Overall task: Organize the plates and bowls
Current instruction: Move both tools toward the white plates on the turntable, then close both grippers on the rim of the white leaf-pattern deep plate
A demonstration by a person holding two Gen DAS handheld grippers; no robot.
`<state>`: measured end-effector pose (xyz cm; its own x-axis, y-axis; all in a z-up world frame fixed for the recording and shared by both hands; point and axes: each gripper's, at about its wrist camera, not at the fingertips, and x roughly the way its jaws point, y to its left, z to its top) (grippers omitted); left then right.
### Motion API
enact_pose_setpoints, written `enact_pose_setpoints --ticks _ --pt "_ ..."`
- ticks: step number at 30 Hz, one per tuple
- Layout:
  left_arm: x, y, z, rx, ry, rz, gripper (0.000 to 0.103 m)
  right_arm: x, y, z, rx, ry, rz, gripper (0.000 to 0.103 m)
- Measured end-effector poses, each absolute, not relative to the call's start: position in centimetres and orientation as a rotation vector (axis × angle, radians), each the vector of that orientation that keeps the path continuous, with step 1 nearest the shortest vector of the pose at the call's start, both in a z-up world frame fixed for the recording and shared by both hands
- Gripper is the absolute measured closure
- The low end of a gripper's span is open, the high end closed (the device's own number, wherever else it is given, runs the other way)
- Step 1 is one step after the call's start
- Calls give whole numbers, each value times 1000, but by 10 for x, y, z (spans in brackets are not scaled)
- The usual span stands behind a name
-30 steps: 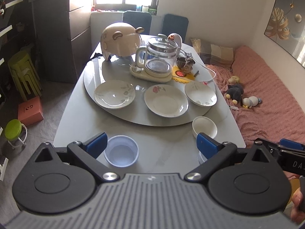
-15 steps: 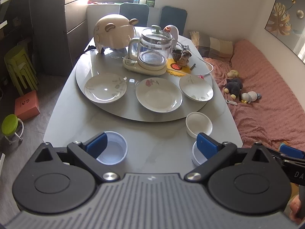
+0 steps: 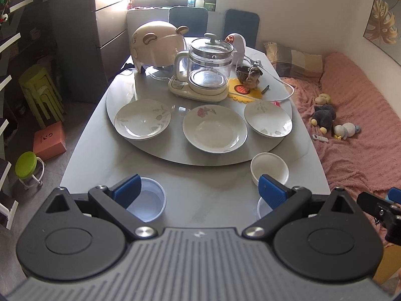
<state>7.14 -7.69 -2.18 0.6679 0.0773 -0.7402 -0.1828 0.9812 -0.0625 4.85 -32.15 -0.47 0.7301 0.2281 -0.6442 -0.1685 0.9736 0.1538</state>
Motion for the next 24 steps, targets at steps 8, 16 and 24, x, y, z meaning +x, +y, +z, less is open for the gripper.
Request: enact_pose_setpoints --ticks 8,16,24 --pt "79 -94 -19 -130 811 153 2 59 -323 -9 72 737 280 0" --pt "85 -88 -21 -128 823 139 2 70 -322 -12 108 735 256 0" --pt "124 -68 -28 -157 816 30 2 86 -304 -10 101 701 191 0"
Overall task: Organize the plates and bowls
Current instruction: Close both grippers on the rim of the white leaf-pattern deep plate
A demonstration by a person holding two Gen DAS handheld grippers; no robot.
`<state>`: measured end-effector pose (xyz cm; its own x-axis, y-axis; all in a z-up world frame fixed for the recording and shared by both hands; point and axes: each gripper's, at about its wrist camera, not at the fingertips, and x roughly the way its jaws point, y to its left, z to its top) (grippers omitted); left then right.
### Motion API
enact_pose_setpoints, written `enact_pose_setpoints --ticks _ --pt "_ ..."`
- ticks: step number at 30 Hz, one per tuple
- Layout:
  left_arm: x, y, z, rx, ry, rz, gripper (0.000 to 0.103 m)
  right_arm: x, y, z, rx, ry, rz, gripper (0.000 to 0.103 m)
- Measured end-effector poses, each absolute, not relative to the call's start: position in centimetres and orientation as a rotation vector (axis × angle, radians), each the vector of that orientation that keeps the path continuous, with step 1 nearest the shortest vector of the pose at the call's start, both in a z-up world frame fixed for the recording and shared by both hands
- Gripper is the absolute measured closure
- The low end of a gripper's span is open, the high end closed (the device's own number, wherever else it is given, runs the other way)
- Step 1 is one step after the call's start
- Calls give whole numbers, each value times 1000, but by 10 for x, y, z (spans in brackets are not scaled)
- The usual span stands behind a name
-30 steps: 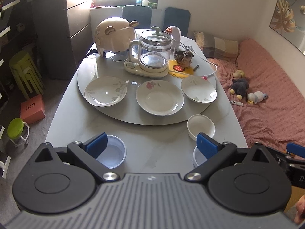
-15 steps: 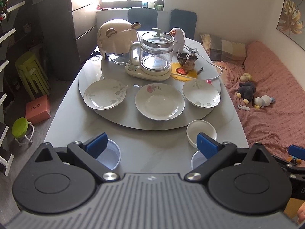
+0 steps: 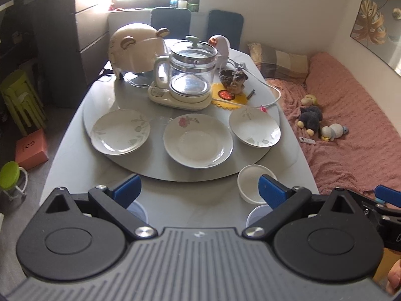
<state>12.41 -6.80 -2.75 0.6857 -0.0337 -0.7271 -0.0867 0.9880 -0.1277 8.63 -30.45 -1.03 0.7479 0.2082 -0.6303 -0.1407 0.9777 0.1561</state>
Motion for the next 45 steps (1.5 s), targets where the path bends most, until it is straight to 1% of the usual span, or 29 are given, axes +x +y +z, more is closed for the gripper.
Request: enact_pose_setpoints --ticks 7,14,16,22,32,36,45 --pt "171 -47 -32 -162 804 -94 2 110 -291 -2 143 672 97 0" --pt "210 -17 -46 -188 827 -168 2 131 -270 -8 191 711 26 0" --pt "219 -9 -50 -192 834 -177 2 134 -264 -10 193 713 13 2" --pt "242 5 -64 -196 860 -213 2 142 -257 -19 205 741 -47 3" --pt "282 -21 -84 -171 905 -235 2 174 -268 -35 231 774 -60 3" --pt "307 -39 -87 -131 916 -205 2 200 -284 -45 235 799 -41 3" --pt "370 -68 -103 -134 983 -157 2 261 -311 -73 242 856 4 4"
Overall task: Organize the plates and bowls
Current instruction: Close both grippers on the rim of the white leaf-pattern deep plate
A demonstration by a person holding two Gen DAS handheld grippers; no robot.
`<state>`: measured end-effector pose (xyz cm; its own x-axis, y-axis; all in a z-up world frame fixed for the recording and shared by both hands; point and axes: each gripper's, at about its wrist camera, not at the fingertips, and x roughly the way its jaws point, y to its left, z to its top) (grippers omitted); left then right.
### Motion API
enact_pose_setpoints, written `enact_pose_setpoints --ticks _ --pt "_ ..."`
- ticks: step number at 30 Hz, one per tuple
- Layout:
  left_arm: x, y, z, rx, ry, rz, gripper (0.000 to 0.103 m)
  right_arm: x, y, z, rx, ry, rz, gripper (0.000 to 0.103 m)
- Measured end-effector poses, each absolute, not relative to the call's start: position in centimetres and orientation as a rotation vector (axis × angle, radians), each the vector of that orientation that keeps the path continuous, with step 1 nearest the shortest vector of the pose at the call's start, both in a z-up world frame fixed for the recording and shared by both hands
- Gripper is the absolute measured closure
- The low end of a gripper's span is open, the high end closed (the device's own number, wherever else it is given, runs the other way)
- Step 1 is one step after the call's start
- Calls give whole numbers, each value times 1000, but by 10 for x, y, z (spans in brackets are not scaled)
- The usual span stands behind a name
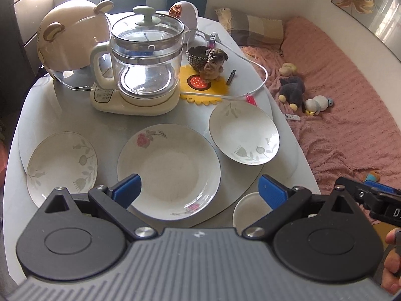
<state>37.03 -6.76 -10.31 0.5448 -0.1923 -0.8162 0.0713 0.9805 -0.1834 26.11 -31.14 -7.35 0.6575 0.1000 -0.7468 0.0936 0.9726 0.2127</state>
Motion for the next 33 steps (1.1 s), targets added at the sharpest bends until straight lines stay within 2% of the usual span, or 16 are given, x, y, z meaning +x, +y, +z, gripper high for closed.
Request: enact_pose_setpoints --ticks 11,14,16,23,33 --pt "444 -105 -145 -150 1080 -156 3 330 -342 -117 211 932 34 8" --pt "464 -117 -156 -142 1101 -155 3 357 -349 -134 187 960 69 13" --pt "474 -122 -162 -162 1095 -171 3 374 -354 -143 182 987 85 20" --pt "523 -134 -189 -220 1093 -220 4 425 -370 -171 198 1011 126 26" --pt "585 -143 -235 -208 1161 -209 29 462 -372 -219 251 1091 112 34"
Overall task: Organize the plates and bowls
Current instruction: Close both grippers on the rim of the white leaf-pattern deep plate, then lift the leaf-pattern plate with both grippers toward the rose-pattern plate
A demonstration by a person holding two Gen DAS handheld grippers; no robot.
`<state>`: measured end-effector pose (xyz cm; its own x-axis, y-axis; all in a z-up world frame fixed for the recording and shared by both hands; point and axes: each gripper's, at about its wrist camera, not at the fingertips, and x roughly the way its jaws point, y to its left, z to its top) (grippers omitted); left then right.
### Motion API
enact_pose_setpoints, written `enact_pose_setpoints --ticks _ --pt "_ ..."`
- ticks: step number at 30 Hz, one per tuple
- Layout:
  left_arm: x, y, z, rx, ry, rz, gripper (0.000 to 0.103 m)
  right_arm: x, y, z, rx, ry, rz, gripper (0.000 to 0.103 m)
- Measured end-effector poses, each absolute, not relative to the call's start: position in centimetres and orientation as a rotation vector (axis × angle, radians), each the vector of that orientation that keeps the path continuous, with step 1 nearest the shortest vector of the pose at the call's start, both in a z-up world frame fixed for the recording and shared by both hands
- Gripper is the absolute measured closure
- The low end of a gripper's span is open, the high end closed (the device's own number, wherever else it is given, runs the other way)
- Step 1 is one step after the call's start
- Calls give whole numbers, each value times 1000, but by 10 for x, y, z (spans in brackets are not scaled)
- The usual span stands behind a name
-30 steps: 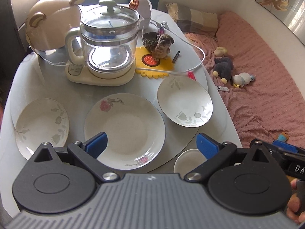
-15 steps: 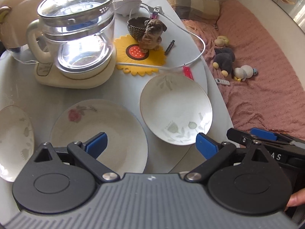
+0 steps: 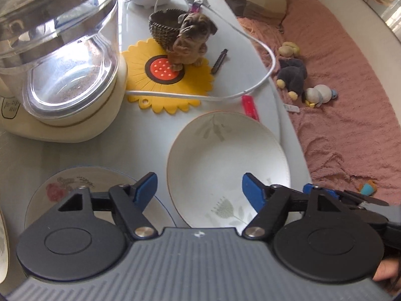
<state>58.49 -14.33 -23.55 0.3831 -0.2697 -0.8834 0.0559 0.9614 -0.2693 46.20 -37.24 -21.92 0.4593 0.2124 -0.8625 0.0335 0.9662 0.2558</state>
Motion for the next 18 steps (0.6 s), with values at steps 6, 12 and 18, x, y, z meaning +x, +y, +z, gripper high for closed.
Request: enact_pose_setpoints --ticks 6,12,18 --pt "610 -133 -255 -211 1211 -165 48 471 -379 -235 319 1135 111 55" --pt "623 -128 -270 -233 1242 -144 58 476 -383 -245 377 1162 149 71" --pt "633 -132 -288 -263 1257 -150 69 480 -387 -251 379 1169 139 88"
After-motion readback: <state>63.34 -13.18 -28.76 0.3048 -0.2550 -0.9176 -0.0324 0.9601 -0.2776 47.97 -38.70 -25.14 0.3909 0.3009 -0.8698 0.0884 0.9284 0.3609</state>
